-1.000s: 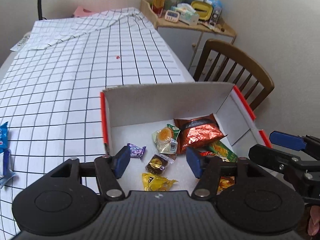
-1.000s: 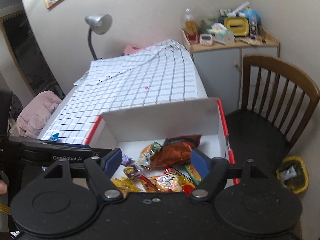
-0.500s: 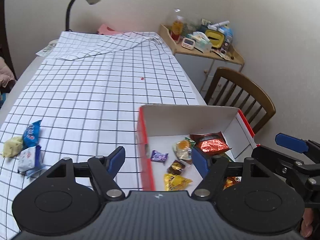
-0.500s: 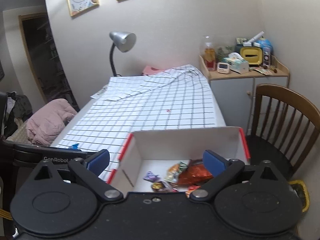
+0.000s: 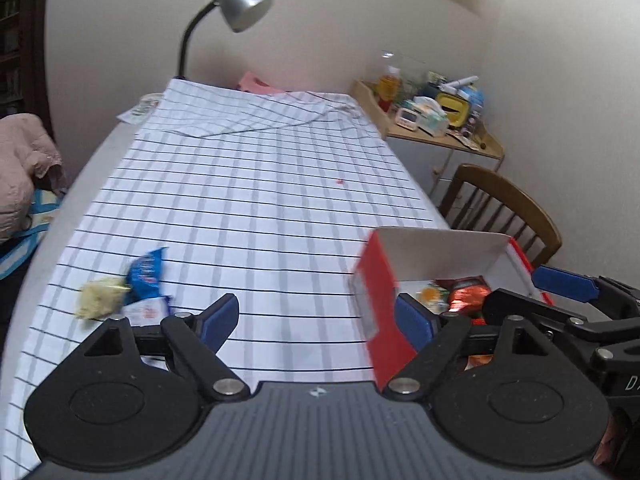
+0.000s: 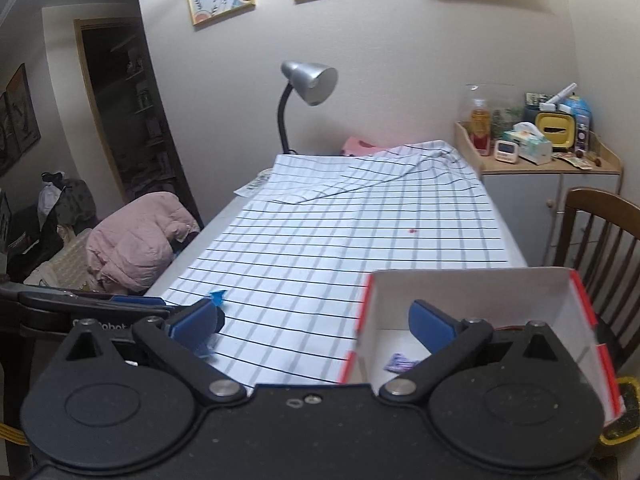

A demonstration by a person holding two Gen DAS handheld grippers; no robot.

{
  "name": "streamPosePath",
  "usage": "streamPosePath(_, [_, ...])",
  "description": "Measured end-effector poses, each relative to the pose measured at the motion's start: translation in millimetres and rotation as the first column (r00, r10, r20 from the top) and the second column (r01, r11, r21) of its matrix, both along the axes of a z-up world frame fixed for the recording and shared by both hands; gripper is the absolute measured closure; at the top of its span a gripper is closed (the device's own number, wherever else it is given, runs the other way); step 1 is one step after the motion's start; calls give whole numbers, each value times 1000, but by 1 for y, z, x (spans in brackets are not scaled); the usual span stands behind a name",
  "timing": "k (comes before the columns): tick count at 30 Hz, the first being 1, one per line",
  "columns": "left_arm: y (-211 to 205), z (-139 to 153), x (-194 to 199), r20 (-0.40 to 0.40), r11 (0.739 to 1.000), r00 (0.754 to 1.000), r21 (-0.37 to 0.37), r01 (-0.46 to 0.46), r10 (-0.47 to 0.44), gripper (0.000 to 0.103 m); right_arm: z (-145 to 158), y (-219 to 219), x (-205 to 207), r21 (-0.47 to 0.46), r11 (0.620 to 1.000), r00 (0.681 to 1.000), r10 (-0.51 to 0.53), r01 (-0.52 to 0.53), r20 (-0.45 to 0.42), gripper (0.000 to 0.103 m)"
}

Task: Organize snacks
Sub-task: 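Move both tools back over the remaining snacks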

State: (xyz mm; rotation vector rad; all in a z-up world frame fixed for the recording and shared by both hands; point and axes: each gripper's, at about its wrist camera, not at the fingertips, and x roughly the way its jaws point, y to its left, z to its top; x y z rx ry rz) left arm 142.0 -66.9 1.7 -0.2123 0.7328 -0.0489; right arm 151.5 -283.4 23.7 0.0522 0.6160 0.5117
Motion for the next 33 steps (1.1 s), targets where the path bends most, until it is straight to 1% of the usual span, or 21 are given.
streamPosePath(6, [62,-10,-7,-11,998,998,2,-59,59,14,-8,51,-7,-6,1000,1000,20,-20,-1,0])
streamPosePath(10, [104,-20,-5,-37,996,995,3,-89,89,13,-17,85,-6,-33,999,999,31,-31,-12,0])
streamPosePath(13, [133,-29,-2,-49,994,992,8,-113,113,13,-28,111,-4,-74,997,999,36,-37,-16,0])
streamPosePath(16, [156,-41,5,-72,992,989,16,-125,126,13,-39,134,-1,-110,992,998,53,-54,-15,0])
streamPosePath(21, [183,-64,21,-113,990,983,38,-139,142,13,-58,167,7,-143,985,995,90,-95,-45,0])
streamPosePath(24, [192,-76,30,-127,991,984,58,-121,127,13,-70,185,14,-163,979,991,115,-125,-70,0])
streamPosePath(27, [197,-88,41,-136,993,986,86,-81,92,13,-85,199,23,-179,973,986,130,-148,-105,1])
streamPosePath(30, [204,-98,52,-148,994,988,99,-37,52,13,-99,212,30,-182,966,977,156,-182,-148,1])
streamPosePath(33, [207,-108,62,-160,992,987,126,9,12,13,-114,226,35,-205,954,966,185,-220,-179,2])
